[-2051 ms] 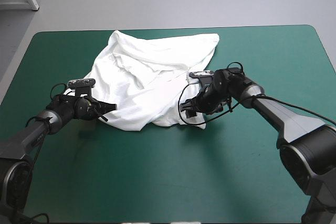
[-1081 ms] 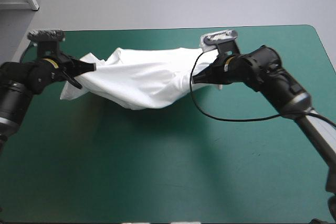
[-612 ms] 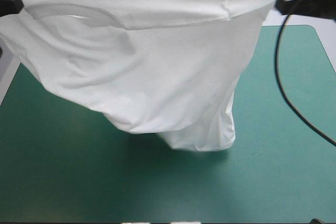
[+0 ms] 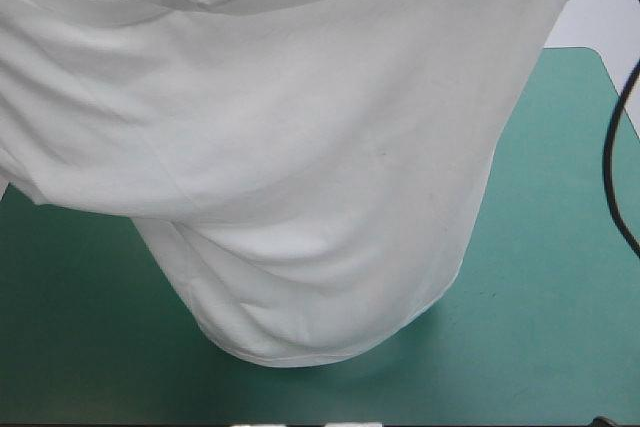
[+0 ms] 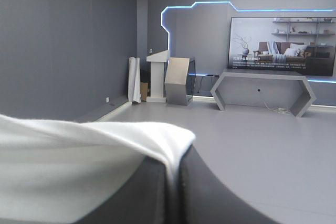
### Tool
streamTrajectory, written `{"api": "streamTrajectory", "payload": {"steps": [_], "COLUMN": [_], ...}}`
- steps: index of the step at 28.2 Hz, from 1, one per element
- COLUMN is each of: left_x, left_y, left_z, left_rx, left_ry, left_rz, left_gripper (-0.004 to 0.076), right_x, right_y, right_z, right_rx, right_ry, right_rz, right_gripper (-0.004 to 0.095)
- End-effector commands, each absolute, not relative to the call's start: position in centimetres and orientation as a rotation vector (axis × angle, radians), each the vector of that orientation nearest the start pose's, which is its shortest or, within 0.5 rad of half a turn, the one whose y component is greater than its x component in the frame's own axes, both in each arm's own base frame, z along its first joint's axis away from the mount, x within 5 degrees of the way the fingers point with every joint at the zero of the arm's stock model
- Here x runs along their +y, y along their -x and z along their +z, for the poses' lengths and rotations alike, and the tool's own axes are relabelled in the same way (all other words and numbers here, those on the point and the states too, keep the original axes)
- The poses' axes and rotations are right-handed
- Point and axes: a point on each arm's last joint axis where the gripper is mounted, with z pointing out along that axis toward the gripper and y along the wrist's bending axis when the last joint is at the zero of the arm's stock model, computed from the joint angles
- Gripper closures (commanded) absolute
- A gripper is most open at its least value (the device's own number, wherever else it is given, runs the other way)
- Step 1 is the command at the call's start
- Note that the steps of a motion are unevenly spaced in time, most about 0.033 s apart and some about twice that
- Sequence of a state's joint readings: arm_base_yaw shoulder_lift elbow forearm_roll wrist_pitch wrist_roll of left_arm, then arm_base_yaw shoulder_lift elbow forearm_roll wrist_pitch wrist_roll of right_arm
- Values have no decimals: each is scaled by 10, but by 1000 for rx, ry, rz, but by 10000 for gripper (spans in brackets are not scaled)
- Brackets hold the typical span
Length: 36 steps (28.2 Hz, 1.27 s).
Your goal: Fold the cloth
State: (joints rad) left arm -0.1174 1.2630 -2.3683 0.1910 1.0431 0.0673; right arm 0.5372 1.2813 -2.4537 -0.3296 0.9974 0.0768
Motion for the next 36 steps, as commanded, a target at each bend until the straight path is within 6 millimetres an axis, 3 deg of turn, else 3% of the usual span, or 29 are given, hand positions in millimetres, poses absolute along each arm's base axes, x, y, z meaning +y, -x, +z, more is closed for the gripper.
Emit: {"api": "streamTrajectory", "payload": {"steps": [1,5,7,13,17,24,26,28,31,34,36], "left_x": [-3,-13,-20,-36,-43,-53,-57,-61,-65,-66,-67], "left_y": [-135,-190,-231,-311,-364,-445,-461,-482,-506,-518,-520], "left_z": [651,619,597,556,520,440,420,395,362,339,331], "left_rx": [1436,1593,1654,1678,1733,1840,1845,1843,1829,1836,1866], "left_ry": [-91,-127,-146,-154,-154,-139,-110,-71,-14,13,11], "left_rz": [152,106,72,-27,-52,-84,-140,-194,-246,-264,-265], "left_gripper": [734,734,734,734,734,731,707,633,464,239,139], "right_x": [42,71,82,100,98,106,106,105,104,100,96], "right_y": [-130,-203,-250,-338,-384,-467,-484,-500,-522,-535,-539], "right_z": [671,647,629,590,560,468,443,420,384,357,347], "right_rx": [1306,1421,1454,1421,1441,1647,1702,1750,1812,1871,1897], "right_ry": [173,167,118,95,55,58,51,45,86,106,109], "right_rz": [91,-115,-275,-236,-207,-199,-177,-144,-116,-54,-57], "right_gripper": [922,922,922,922,922,922,920,898,742,384,145]}}
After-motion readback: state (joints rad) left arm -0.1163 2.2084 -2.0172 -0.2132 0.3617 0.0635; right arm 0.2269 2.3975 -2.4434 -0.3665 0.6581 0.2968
